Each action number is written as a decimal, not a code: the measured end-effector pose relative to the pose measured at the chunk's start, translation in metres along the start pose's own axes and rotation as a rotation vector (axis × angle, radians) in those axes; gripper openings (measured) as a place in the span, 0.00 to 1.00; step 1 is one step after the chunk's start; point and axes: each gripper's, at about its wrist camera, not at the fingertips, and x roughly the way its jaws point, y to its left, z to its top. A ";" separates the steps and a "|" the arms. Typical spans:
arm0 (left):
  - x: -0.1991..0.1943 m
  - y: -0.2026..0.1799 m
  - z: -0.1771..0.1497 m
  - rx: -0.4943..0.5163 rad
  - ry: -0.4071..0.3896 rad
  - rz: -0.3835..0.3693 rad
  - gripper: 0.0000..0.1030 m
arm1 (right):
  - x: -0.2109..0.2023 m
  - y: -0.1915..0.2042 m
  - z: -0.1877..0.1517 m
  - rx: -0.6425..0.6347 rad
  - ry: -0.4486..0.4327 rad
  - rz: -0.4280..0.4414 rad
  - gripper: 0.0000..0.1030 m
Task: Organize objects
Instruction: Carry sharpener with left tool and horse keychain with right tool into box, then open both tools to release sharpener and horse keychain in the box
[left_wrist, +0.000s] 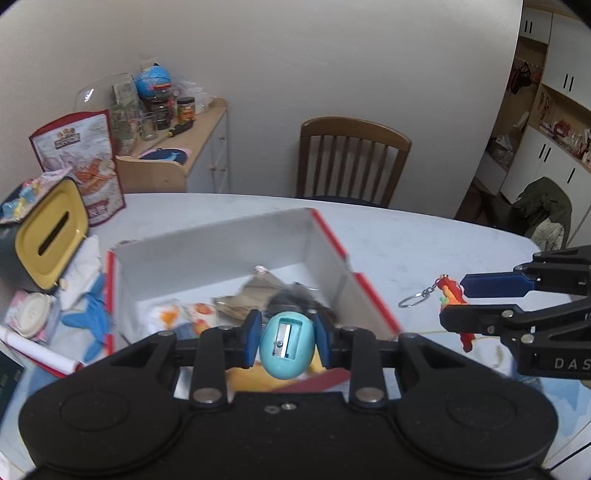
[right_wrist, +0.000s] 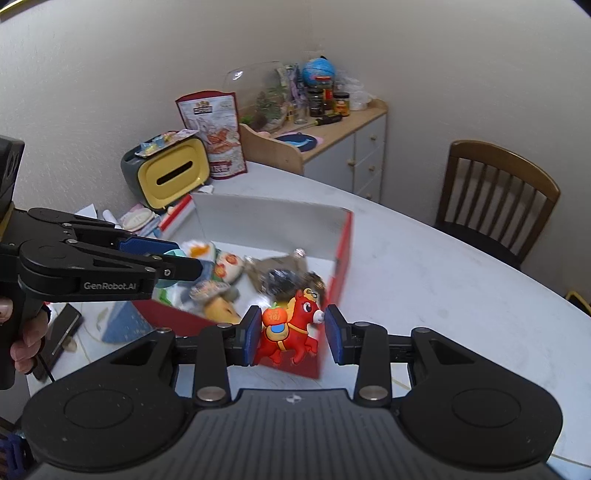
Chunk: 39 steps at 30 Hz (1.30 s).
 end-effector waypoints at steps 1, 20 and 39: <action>0.002 0.006 0.001 0.006 0.002 0.004 0.28 | 0.005 0.005 0.003 -0.002 0.001 0.000 0.35; 0.079 0.063 0.015 0.088 0.085 0.021 0.28 | 0.128 0.053 0.023 -0.021 0.129 -0.036 0.35; 0.158 0.058 0.003 0.099 0.314 -0.071 0.27 | 0.170 0.051 0.001 -0.011 0.245 -0.030 0.36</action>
